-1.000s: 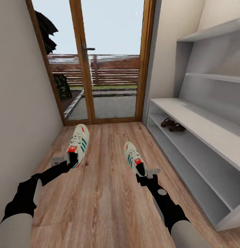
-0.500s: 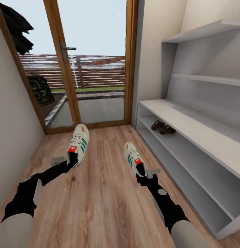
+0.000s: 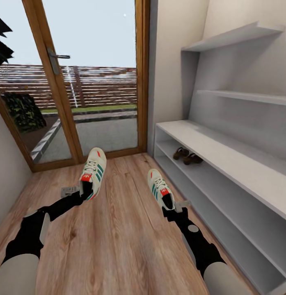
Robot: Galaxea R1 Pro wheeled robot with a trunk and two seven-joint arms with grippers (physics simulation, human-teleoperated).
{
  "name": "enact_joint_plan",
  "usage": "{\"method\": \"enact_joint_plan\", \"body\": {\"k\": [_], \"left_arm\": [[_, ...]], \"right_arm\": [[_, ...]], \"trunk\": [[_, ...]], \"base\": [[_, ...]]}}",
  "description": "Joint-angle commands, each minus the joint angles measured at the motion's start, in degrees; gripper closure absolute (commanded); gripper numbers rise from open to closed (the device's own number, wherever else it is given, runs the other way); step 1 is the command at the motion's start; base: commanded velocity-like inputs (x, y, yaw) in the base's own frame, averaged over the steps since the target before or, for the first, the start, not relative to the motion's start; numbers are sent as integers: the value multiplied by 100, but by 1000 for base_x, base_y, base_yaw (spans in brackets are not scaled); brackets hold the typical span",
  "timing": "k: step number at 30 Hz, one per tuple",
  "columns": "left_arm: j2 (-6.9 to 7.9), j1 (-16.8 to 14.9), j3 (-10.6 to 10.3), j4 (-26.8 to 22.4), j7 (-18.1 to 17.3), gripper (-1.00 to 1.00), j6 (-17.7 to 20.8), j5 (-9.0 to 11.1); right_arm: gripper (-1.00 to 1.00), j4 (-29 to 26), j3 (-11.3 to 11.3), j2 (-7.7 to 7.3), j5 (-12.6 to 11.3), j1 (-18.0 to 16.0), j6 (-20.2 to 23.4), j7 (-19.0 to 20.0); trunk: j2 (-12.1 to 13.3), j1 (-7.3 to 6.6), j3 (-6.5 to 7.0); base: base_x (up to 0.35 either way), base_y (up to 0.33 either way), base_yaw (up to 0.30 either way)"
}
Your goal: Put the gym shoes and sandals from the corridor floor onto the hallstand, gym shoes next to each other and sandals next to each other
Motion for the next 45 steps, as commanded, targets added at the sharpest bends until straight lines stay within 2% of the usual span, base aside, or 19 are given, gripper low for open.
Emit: {"method": "enact_joint_plan", "body": {"k": [1,13,33,45], "left_arm": [[-4,-6,22,-7,-43,100,35,-34],[-4,-6,20,-7,-43,100,35,-34],[-4,-6,19,-7,-43,100,35,-34],[-4,-6,14,-7,-52,100,35,-25]], "right_arm": [[100,0,-35,7,45,-3,-20,38],[100,0,-35,7,45,-3,-20,38],[100,0,-35,7,45,-3,-20,38],[100,0,-35,7,45,-2,-20,38]], "trunk": [[-2,2,-5],[-2,2,-3],[-2,2,46],[-2,2,81]], "base": [[346,106,-25],[346,106,-44],[287,197,-238],[98,324,-245]]}}
